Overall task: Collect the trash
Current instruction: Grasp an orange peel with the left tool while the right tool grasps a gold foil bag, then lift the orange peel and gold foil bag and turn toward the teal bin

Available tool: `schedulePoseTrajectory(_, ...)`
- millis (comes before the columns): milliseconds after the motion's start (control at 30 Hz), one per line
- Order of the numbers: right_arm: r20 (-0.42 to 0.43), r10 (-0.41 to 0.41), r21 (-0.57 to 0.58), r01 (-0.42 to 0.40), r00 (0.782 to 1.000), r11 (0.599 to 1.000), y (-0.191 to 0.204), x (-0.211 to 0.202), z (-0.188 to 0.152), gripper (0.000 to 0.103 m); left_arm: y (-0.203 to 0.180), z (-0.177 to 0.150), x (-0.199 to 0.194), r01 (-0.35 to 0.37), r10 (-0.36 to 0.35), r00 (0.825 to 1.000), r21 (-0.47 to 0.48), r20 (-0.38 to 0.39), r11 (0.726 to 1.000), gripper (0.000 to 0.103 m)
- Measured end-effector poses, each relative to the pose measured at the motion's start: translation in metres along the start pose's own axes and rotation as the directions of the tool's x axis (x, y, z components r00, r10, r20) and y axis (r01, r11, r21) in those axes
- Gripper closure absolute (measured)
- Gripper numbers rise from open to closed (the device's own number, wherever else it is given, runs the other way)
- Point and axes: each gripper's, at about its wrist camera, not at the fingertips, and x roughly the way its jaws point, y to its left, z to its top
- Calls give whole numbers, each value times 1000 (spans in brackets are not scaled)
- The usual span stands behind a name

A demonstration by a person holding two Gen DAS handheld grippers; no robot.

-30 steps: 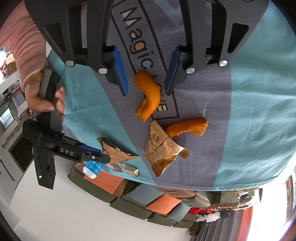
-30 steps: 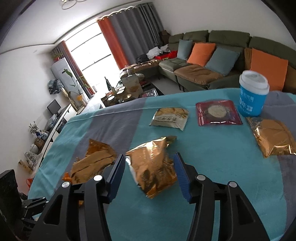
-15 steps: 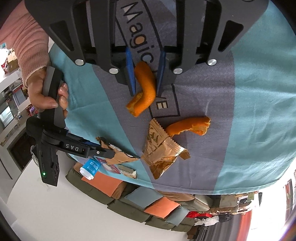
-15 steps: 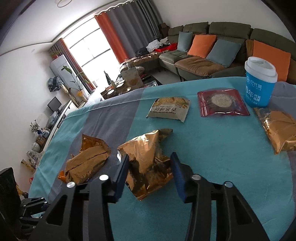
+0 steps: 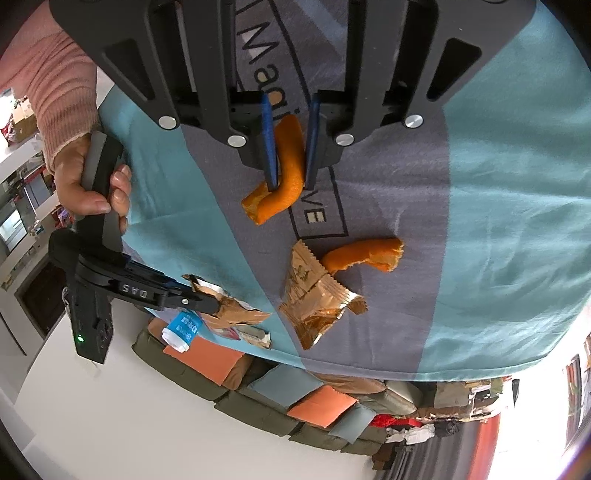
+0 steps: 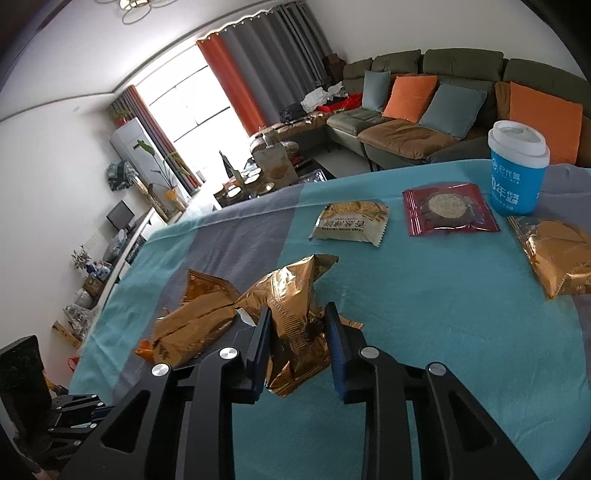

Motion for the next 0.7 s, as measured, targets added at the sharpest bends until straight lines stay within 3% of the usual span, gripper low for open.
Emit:
schedulePoseTrajectory(367, 47, 93, -28, -92, 995, 995, 25, -22, -8, 77, 6, -9, -34, -47, 47, 997, 9, 61, 999, 89)
schedulePoseTrajectory(700, 41, 188, -100, -183, 981, 978, 67, -28, -15, 77, 24, -18, -68, -82, 86, 990, -39, 116, 996, 89)
